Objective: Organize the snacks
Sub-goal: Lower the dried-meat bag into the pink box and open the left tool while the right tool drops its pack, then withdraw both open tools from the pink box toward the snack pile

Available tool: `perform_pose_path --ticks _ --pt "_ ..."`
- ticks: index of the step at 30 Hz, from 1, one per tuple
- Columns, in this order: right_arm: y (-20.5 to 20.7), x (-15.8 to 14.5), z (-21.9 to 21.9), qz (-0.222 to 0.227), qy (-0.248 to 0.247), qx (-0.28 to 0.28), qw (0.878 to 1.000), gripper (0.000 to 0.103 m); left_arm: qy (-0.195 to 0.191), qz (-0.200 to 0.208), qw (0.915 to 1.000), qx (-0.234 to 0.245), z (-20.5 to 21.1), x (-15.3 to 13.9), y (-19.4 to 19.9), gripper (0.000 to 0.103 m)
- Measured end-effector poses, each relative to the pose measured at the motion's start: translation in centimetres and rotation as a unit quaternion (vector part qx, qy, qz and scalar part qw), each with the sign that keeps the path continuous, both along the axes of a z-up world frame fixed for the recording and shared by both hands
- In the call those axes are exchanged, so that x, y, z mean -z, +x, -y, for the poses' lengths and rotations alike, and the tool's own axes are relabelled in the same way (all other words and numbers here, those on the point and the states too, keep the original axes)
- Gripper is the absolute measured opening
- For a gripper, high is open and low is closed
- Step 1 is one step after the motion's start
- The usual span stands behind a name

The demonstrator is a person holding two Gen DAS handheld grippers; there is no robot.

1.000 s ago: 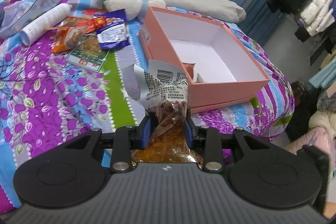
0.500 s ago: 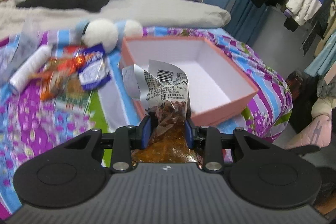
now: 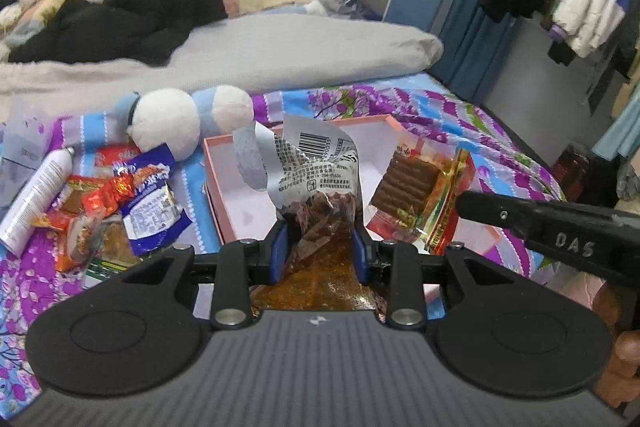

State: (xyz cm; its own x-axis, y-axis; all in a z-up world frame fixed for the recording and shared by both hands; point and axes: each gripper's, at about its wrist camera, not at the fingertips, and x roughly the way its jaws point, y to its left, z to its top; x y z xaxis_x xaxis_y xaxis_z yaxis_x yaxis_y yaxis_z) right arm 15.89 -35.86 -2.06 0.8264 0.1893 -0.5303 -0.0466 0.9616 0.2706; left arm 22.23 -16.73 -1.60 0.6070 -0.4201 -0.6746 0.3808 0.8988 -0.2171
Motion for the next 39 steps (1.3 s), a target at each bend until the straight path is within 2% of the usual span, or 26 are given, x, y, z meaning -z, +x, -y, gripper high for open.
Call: perform_pose_path --ticks 7,13,15,16,17,18,21,22,23,24,39 --pt "4.6 4.5 1.8 -0.052 -0.029 0.03 0.998 0.003 0.014 -0.042 0.999 -0.007 2.8 3.6 5.1 0.038" --pt "6.5 8.8 2.5 -0.091 -0.04 0.053 0.994 0.004 0.019 -0.071 0.9972 -0.013 3.2 6.7 7.2 0.038" --pt "6.7 9.9 2.6 -0.102 -0.035 0.061 0.992 0.006 0.018 -0.069 0.9974 -0.011 2.9 7.0 7.5 0.044" --pt "6.7 10.3 2.7 -0.105 -0.032 0.066 0.992 0.006 0.023 -0.068 0.9973 -0.014 2.8 7.1 7.6 0.049" --pt "6.8 10.6 2.8 -0.112 -0.028 0.07 0.991 0.006 0.031 -0.066 0.9972 -0.018 2.6 7.0 7.6 0.059" --pt "7.0 10.7 2.8 -0.12 -0.024 0.071 0.99 0.006 0.033 -0.061 0.9974 -0.017 2.5 6.9 7.4 0.062" --pt "7.0 10.7 2.7 -0.13 -0.021 0.078 0.988 0.012 0.021 -0.052 0.9983 -0.012 1.8 6.0 6.8 0.062" --pt "6.9 10.5 2.7 -0.128 -0.025 0.08 0.988 0.029 0.016 -0.051 0.9985 -0.013 1.5 5.6 6.6 0.062" --pt "6.7 10.3 2.6 -0.123 -0.026 0.081 0.989 0.053 0.012 -0.048 0.9987 -0.012 1.2 5.2 6.2 0.062" --pt "6.2 9.9 2.3 -0.113 -0.024 0.082 0.99 0.059 0.008 -0.043 0.999 -0.012 1.0 4.7 5.8 0.062" --pt "-1.2 4.0 -2.9 -0.027 -0.024 0.041 0.999 0.058 -0.012 0.03 0.9987 -0.04 -6.9 -2.1 -3.5 0.062"
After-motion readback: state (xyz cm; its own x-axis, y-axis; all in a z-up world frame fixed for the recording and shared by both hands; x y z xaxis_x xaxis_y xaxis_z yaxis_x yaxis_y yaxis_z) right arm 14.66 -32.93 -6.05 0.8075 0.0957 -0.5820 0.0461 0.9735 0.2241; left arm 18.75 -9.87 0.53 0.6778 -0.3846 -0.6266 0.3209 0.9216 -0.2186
